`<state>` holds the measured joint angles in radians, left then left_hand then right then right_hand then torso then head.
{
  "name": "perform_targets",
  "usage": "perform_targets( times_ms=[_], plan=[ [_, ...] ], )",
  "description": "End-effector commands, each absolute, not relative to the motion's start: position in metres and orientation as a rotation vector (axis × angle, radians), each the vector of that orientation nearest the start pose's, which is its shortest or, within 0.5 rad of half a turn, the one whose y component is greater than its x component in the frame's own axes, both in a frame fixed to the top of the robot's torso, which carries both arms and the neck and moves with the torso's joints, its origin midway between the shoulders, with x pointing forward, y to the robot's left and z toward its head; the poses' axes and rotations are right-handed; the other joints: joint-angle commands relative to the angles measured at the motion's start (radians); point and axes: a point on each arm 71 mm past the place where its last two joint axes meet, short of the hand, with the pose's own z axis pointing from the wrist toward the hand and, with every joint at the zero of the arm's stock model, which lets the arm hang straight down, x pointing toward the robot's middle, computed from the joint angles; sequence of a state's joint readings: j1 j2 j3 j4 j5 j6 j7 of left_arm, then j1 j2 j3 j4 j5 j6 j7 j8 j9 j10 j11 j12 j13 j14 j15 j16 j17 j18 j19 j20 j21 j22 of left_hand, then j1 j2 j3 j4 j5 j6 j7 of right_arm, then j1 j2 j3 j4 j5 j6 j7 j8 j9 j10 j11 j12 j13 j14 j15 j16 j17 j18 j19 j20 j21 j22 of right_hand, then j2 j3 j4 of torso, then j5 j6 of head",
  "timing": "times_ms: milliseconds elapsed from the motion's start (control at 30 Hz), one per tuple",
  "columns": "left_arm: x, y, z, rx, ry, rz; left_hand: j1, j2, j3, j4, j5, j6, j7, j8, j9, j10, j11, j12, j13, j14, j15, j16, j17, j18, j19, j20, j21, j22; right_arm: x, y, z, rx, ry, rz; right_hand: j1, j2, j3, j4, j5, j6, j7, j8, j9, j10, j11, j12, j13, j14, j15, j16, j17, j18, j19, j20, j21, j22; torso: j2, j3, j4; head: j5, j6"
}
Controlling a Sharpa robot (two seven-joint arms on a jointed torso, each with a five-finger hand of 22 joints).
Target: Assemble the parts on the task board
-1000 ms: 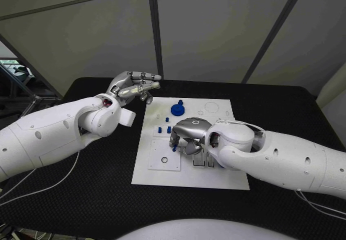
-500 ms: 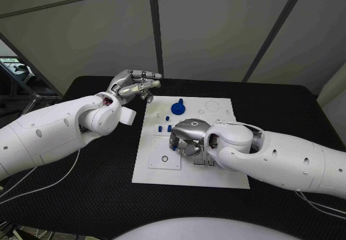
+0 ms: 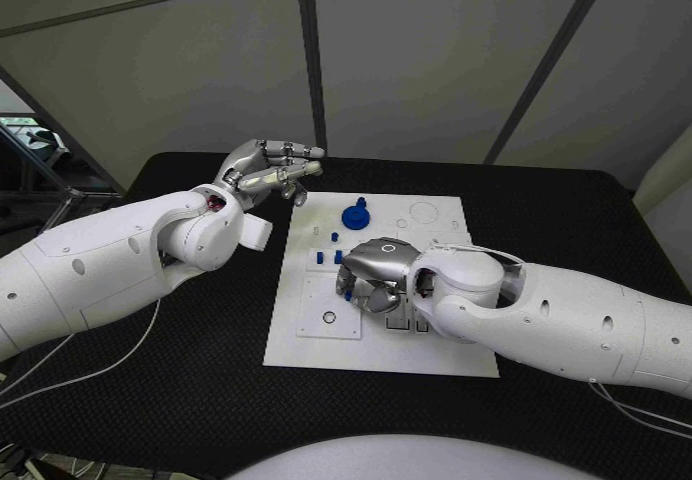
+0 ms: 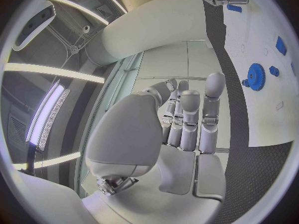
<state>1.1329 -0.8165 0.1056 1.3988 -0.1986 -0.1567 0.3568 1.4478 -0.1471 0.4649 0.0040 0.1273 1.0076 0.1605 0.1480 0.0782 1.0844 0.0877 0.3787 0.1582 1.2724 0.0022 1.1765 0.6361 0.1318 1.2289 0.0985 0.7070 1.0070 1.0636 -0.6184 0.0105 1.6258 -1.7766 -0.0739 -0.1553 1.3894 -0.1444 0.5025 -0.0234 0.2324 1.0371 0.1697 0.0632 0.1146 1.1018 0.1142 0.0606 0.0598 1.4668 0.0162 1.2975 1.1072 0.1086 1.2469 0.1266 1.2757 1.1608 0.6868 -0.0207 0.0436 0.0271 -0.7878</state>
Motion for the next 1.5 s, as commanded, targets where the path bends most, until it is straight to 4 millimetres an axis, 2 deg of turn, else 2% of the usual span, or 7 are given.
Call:
perform_targets(
  times_ms=[33, 533, 700, 800, 967, 1200, 1500],
  plan=[
    [0.514, 0.224, -0.165, -0.936, 1.441, -1.606, -0.002, 0.006, -0.002, -0.004, -0.002, 0.000, 0.002, 0.002, -0.001, -0.005, -0.001, 0.005, 0.002, -0.005, 0.003, -0.001, 0.001, 0.037, -0.004, 0.003, 0.000, 0.001, 0.418, -0.059, -0.220, -0.617, 1.728, 0.781, -0.006, -0.004, -0.005, -0.001, 0.006, -0.008, 0.000, -0.001, -0.002, -0.011, -0.002, 0.003, 0.002, 0.023, 0.007, -0.005, -0.004, -0.003, -0.009, 0.001, -0.009, -0.006, 0.000, 0.0003, 0.0001, 0.001, 0.002],
    [0.515, 0.227, -0.166, -0.939, 1.446, -1.602, -0.003, 0.006, -0.003, -0.004, -0.002, 0.000, 0.002, 0.002, -0.002, -0.006, -0.001, 0.005, 0.002, -0.006, 0.003, -0.002, 0.000, 0.037, -0.004, 0.003, 0.000, 0.001, 0.406, -0.083, -0.207, -0.561, 1.651, 0.815, -0.010, -0.014, -0.012, -0.003, 0.022, -0.013, -0.004, 0.000, -0.006, -0.036, -0.001, 0.007, 0.003, 0.017, 0.008, -0.017, -0.028, 0.003, -0.028, 0.003, -0.030, -0.032, -0.001, 0.0016, -0.0031, 0.000, 0.012],
    [0.515, 0.228, -0.167, -0.940, 1.448, -1.599, -0.003, 0.006, -0.003, -0.004, -0.002, 0.000, 0.002, 0.002, -0.002, -0.006, -0.001, 0.005, 0.002, -0.006, 0.003, -0.002, 0.000, 0.037, -0.004, 0.003, 0.000, 0.001, 0.406, -0.097, -0.193, -0.478, 1.617, 0.821, -0.010, -0.020, -0.023, -0.005, 0.023, -0.029, 0.004, -0.002, -0.012, -0.067, 0.004, 0.010, 0.003, 0.009, 0.012, -0.032, -0.052, 0.007, -0.040, 0.005, -0.045, -0.049, 0.001, 0.0021, -0.0021, -0.008, 0.019],
    [0.515, 0.229, -0.167, -0.941, 1.450, -1.598, -0.003, 0.006, -0.003, -0.004, -0.001, -0.001, 0.003, 0.002, -0.002, -0.009, -0.001, 0.006, 0.002, -0.005, 0.003, 0.000, 0.002, 0.037, -0.004, 0.003, -0.001, 0.001, 0.409, -0.105, -0.183, -0.420, 1.590, 0.831, -0.012, -0.026, -0.045, -0.004, -0.004, -0.070, 0.001, -0.002, -0.023, -0.096, 0.005, 0.015, 0.005, 0.005, 0.014, -0.043, -0.070, 0.010, -0.048, 0.008, -0.058, -0.063, 0.001, 0.0035, -0.0031, -0.013, 0.026],
    [0.514, 0.229, -0.168, -0.943, 1.453, -1.598, -0.003, 0.006, -0.003, -0.004, -0.001, -0.001, 0.003, 0.002, -0.002, -0.009, -0.001, 0.006, 0.002, -0.005, 0.003, 0.000, 0.002, 0.037, -0.004, 0.003, -0.001, 0.001, 0.418, -0.125, -0.168, -0.347, 1.582, 0.800, -0.004, -0.021, -0.058, -0.004, -0.009, -0.088, -0.006, -0.001, -0.029, -0.093, 0.003, 0.033, 0.007, 0.004, 0.012, -0.047, -0.079, 0.010, -0.046, 0.007, -0.063, -0.067, -0.001, 0.0006, -0.0010, -0.031, 0.037],
    [0.514, 0.230, -0.169, -0.943, 1.456, -1.597, -0.003, 0.006, -0.003, -0.004, -0.001, -0.001, 0.003, 0.002, -0.002, -0.009, -0.001, 0.006, 0.002, -0.005, 0.003, 0.000, 0.002, 0.037, -0.004, 0.003, -0.001, 0.001, 0.429, -0.159, -0.165, -0.339, 1.654, 0.655, -0.011, -0.025, -0.074, 0.004, -0.013, -0.080, -0.012, 0.003, -0.030, -0.075, -0.003, 0.056, 0.006, 0.008, 0.008, -0.041, -0.074, 0.008, -0.037, 0.004, -0.060, -0.062, 0.001, 0.0002, -0.0040, -0.039, 0.045],
    [0.513, 0.228, -0.170, -0.942, 1.459, -1.601, -0.003, 0.006, -0.003, -0.004, -0.001, -0.001, 0.003, 0.002, -0.002, -0.009, -0.001, 0.006, 0.002, -0.005, 0.003, 0.000, 0.002, 0.037, -0.004, 0.003, -0.001, 0.001, 0.435, -0.184, -0.170, -0.370, 1.736, 0.492, -0.013, -0.041, -0.145, 0.038, -0.034, -0.085, -0.030, 0.000, -0.034, -0.106, -0.003, 0.072, 0.005, 0.004, 0.008, -0.054, -0.100, 0.013, -0.051, 0.004, -0.090, -0.093, 0.000, -0.0005, 0.0005, -0.052, 0.048]
  ],
)
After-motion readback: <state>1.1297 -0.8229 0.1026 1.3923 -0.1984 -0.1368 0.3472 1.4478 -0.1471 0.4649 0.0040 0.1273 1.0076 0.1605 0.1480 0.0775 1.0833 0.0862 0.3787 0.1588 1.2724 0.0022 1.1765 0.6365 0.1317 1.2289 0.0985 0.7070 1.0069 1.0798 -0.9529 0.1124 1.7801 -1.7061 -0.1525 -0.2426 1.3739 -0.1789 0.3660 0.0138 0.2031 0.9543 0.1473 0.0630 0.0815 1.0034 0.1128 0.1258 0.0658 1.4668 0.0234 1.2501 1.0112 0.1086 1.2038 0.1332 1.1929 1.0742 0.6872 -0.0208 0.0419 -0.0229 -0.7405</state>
